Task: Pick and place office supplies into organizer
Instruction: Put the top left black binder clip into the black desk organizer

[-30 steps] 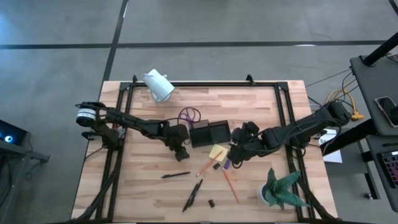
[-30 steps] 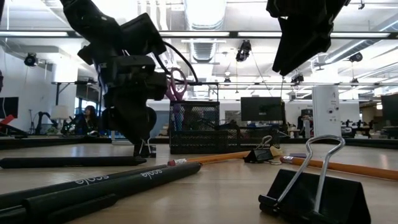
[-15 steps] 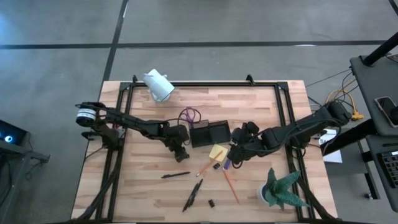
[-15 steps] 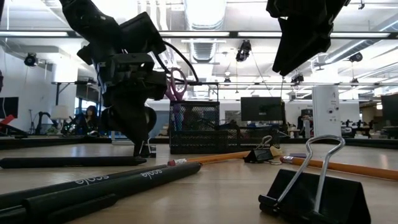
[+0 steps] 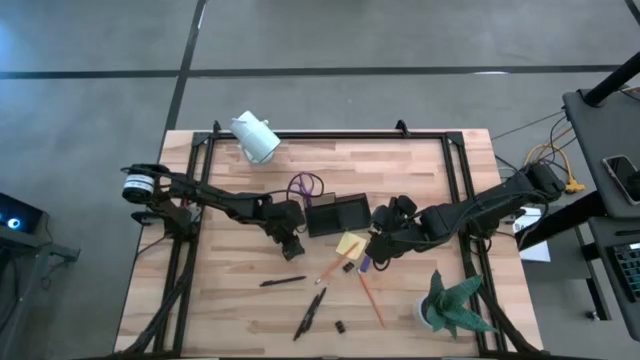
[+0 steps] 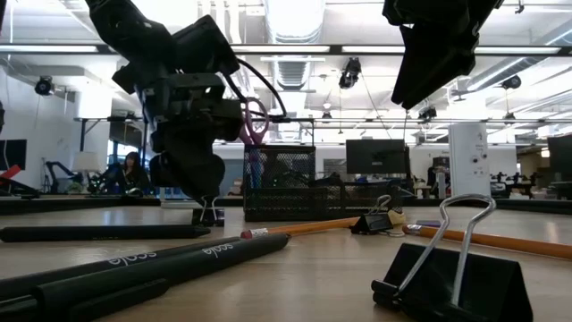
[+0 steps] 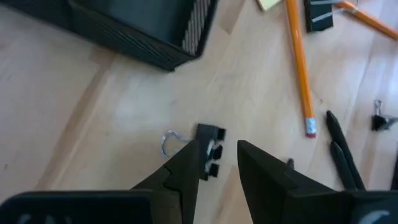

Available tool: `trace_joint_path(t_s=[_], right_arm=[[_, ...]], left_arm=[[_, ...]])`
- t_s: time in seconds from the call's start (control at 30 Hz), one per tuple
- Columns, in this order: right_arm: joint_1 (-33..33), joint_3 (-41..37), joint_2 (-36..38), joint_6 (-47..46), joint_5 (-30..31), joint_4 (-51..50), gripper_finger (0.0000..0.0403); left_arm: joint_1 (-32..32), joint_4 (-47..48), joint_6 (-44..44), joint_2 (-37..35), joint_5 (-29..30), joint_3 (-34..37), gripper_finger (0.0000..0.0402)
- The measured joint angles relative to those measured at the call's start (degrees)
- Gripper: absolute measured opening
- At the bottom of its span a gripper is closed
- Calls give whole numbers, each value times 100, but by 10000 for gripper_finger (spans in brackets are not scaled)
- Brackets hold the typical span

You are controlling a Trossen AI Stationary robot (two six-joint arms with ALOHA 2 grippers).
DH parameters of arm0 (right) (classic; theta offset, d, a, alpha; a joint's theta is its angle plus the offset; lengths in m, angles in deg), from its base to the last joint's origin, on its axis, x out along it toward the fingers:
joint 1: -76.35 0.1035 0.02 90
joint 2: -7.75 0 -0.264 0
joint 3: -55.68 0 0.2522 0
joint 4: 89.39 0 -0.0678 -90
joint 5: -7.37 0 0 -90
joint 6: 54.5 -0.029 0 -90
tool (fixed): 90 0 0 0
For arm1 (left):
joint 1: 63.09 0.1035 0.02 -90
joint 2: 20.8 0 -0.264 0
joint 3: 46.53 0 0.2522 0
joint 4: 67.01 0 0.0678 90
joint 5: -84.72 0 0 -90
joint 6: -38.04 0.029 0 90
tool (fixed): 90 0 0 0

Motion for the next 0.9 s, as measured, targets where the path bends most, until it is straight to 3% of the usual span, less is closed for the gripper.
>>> trace_joint_path(t_s=[0.3,0.63,0.9], right_arm=[[1,0,0,-15,0,0,221],[4,0,0,-15,2,0,221],[3,0,0,3,2,0,221]], left_arm=[[0,18,31,-2,-52,0,89],[-2,106,133,-2,-59,0,7],[-2,101,126,-36,-64,-27,0]])
